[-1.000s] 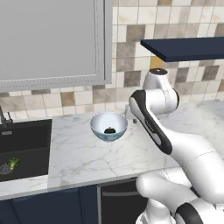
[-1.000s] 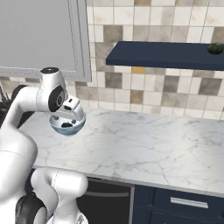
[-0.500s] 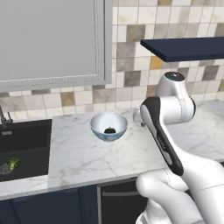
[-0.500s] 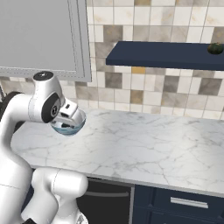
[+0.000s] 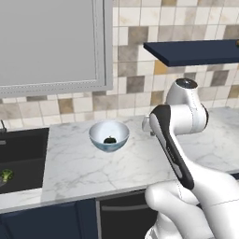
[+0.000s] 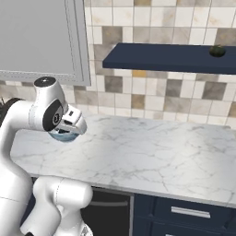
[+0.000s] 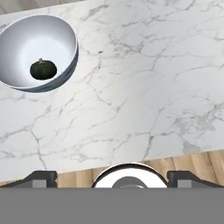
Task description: Pick the squashs from the cabinet and place them in one bowl. Pick the broccoli from the sink and place it in the other bowl.
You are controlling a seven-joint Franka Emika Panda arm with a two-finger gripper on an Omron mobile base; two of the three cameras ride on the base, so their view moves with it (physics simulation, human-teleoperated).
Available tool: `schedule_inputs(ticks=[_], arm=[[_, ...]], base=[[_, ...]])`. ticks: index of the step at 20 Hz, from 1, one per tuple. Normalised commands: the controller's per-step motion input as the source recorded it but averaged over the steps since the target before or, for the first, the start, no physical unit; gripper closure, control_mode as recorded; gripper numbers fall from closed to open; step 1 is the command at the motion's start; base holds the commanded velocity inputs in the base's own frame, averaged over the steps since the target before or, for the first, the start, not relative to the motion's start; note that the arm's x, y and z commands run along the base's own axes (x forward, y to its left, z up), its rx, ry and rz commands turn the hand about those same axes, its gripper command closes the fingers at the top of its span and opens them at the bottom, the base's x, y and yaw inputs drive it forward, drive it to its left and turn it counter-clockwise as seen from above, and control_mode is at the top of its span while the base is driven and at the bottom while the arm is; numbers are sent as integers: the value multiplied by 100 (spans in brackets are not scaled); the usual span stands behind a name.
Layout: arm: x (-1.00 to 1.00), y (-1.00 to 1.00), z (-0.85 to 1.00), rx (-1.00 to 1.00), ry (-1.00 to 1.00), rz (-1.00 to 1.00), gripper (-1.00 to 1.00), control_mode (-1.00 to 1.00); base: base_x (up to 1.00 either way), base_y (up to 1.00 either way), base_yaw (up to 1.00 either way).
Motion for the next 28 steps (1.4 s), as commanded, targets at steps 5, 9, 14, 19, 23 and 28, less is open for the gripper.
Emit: schedule_inputs(ticks=[5,9,14,19,23,28], arm=[[0,0,0,0,0,0,-100,100],[0,0,0,0,0,0,-100,100],[0,0,0,0,0,0,-100,100],[0,0,0,0,0,0,-100,100],[0,0,0,0,0,0,-100,100],[0,0,0,0,0,0,-100,100]], base=[[0,-57,0],[0,-62,0],[0,-68,0],[2,-71,0],[7,-67,0],[10,-58,0]])
